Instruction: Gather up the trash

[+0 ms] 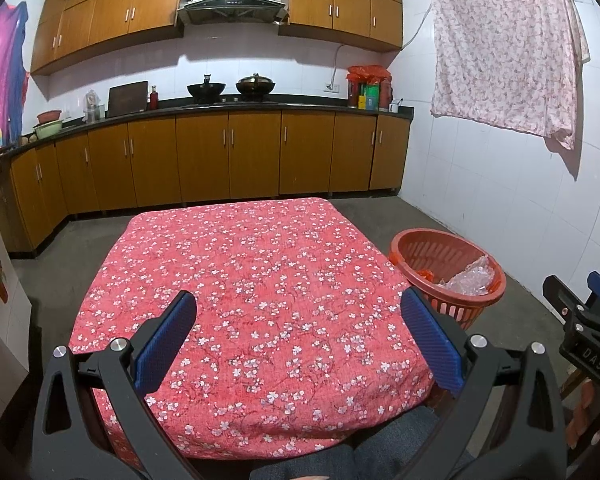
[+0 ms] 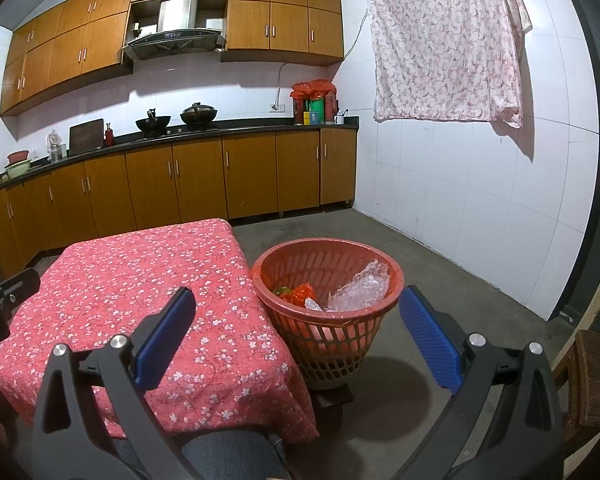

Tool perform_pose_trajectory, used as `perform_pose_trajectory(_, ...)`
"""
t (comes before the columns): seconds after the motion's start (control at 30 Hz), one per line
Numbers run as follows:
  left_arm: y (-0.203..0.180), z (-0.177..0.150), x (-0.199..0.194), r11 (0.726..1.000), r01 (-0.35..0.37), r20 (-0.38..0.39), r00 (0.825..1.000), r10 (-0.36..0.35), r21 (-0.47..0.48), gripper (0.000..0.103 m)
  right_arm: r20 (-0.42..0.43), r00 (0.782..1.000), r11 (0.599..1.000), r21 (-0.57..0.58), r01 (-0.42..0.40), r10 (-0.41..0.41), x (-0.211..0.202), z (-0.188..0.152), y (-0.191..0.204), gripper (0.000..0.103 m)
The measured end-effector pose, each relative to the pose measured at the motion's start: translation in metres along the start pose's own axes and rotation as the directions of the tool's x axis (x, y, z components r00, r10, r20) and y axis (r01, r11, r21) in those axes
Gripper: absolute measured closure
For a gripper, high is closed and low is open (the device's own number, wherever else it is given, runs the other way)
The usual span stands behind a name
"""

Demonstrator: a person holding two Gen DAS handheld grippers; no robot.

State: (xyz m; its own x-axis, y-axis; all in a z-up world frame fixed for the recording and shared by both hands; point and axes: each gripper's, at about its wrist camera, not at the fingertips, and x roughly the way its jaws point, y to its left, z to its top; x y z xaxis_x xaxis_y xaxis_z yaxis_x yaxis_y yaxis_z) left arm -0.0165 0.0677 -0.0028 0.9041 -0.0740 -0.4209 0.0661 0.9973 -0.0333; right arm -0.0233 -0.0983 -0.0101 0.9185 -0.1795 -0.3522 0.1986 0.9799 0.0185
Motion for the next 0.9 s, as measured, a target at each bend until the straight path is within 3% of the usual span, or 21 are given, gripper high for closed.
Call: perform_pose_trajectory(0.9,-0.0026,0.0013,-0.0008,1.0,-0.003,-0.003,1.0,0.003,-0.006,0.002,-0.002,1.0,1.0,0.0,0.0,0.0,0.0001,-0.0002,-0.0003,0.004)
